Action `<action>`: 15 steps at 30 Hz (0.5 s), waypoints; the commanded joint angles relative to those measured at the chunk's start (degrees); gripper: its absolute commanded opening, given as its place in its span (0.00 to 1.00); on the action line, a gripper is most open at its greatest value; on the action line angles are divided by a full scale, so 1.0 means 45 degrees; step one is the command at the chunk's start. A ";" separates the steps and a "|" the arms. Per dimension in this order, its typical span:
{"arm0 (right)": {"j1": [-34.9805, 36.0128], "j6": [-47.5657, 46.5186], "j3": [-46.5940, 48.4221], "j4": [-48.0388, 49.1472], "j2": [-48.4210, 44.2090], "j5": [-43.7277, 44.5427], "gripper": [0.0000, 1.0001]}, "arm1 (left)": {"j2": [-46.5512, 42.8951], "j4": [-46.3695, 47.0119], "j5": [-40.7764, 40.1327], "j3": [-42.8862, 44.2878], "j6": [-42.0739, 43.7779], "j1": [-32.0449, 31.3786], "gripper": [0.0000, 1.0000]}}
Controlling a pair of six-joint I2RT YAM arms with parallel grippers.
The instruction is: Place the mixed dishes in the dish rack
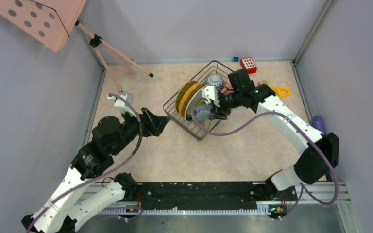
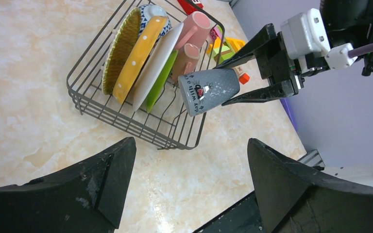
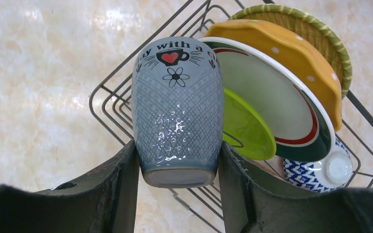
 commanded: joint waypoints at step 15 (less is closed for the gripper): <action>0.1915 -0.5267 0.3800 -0.4749 0.3285 0.4215 0.00 | 0.0236 0.0244 0.0096 -0.0204 0.0155 0.0016 0.89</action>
